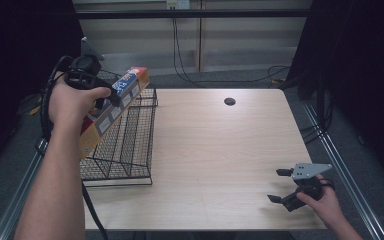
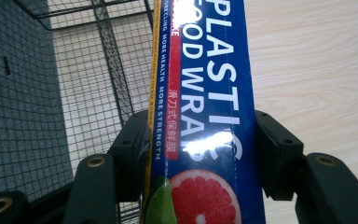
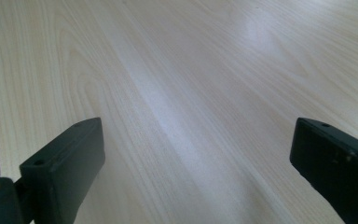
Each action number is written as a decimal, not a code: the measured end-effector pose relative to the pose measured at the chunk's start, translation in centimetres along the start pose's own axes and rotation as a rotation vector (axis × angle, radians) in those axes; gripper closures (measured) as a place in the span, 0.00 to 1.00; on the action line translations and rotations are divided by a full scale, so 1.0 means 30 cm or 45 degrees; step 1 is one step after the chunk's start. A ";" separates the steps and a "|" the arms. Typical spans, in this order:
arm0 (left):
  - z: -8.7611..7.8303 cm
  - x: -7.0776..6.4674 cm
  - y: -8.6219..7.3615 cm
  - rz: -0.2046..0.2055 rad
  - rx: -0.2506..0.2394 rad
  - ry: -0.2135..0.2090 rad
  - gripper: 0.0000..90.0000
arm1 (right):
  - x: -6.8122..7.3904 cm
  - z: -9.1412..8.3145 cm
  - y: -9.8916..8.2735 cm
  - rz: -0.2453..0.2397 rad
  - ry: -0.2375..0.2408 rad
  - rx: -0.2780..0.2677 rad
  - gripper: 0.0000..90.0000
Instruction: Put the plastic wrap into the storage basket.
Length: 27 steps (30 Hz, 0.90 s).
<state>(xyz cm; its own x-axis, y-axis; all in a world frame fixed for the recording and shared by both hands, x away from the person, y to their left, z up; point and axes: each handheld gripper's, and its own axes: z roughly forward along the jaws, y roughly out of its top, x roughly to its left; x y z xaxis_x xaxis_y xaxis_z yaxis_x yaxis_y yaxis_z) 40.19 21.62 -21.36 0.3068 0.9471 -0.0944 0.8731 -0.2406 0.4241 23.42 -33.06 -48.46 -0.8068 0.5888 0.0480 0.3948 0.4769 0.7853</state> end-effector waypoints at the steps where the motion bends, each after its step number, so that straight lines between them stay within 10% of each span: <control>1: -0.002 0.004 -0.002 -0.005 -0.004 0.000 0.49 | 0.000 0.000 0.000 -0.001 0.000 0.001 0.03; 27: -0.013 0.114 -0.060 -0.185 -0.062 0.113 0.49 | 0.001 0.000 -0.001 0.002 0.000 0.001 0.03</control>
<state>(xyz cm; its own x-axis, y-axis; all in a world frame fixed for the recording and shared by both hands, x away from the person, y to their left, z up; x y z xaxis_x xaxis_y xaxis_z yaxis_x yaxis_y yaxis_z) 39.53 25.36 -22.10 0.1427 0.9866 -0.0791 0.8858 -0.0916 0.4550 23.39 -33.05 -48.48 -0.8063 0.5894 0.0492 0.3962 0.4765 0.7849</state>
